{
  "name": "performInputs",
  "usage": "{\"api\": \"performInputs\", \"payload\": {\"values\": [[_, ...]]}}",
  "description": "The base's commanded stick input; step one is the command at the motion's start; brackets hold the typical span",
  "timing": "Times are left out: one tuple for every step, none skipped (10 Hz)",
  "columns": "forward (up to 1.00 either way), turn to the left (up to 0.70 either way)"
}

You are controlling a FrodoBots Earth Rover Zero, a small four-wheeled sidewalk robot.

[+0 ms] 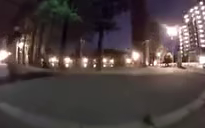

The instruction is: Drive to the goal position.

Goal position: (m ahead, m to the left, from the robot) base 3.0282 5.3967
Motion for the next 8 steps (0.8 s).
{"api": "performInputs", "payload": {"values": [[0.43,0.26],[0.43,0.26],[0.44,0.26],[0.44,0.26],[0.44,0.27],[0.45,0.27],[0.45,0.17],[0.45,0.00]]}}
